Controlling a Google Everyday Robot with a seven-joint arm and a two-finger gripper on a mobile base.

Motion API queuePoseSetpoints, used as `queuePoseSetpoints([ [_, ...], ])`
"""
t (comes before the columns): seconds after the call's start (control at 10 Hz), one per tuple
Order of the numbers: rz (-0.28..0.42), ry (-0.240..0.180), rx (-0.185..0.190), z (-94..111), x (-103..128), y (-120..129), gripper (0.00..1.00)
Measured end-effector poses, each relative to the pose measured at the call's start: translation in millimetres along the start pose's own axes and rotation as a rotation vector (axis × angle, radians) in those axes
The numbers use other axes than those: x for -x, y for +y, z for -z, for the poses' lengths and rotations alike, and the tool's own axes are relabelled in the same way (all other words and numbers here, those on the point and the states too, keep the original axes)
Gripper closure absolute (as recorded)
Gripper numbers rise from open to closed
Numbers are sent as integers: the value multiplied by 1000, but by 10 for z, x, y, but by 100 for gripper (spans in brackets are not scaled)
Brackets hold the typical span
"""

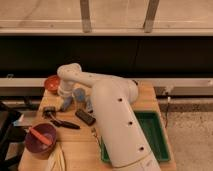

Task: Wipe table surface with sponge

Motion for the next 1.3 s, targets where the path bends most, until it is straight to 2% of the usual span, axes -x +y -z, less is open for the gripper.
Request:
queuePoseSetpoints([
  [0.5, -1, 3, 1, -2, -2, 28, 100],
  [0.6, -23, 11, -7, 48, -69, 59, 100],
  [0.9, -129, -19, -54, 575, -290, 118, 100],
  [1.0, -144, -23, -60, 650, -331, 119, 100],
  [1.3, -141, -25, -57, 646, -301, 151, 100],
])
